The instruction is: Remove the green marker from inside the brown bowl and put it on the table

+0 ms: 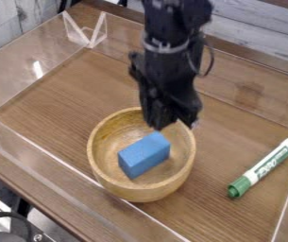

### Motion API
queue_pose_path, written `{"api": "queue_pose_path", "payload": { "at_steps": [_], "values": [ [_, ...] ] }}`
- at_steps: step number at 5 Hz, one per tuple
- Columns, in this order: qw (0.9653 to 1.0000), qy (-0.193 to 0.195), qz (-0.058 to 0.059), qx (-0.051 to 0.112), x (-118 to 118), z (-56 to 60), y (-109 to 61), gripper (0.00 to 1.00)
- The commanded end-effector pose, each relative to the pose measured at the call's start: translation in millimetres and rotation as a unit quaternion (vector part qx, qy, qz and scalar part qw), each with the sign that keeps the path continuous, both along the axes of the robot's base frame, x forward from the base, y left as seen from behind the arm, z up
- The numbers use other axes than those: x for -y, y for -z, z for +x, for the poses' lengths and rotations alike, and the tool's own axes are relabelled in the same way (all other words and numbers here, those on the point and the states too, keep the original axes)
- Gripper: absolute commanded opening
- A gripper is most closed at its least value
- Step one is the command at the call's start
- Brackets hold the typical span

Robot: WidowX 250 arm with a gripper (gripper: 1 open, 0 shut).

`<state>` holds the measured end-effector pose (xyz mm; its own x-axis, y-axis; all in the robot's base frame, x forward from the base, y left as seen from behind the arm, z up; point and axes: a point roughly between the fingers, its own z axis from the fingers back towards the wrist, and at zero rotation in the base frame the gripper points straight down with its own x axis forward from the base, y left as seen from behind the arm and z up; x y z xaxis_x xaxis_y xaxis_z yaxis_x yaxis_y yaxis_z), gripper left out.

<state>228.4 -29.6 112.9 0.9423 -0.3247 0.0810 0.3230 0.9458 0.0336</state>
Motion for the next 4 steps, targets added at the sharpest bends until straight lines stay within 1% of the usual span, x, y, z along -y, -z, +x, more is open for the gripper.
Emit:
{"api": "queue_pose_path", "payload": {
  "at_steps": [1, 3, 4],
  "values": [
    [0.9993, -0.008, -0.002, 0.037, -4.1, 8.5, -18.4, 1.00],
    [0.9993, -0.004, -0.002, 0.037, -3.4, 4.5, -13.6, 1.00],
    [0.9994, -0.007, -0.003, 0.034, -3.6, 2.6, -8.1, 1.00]
  ]
}}
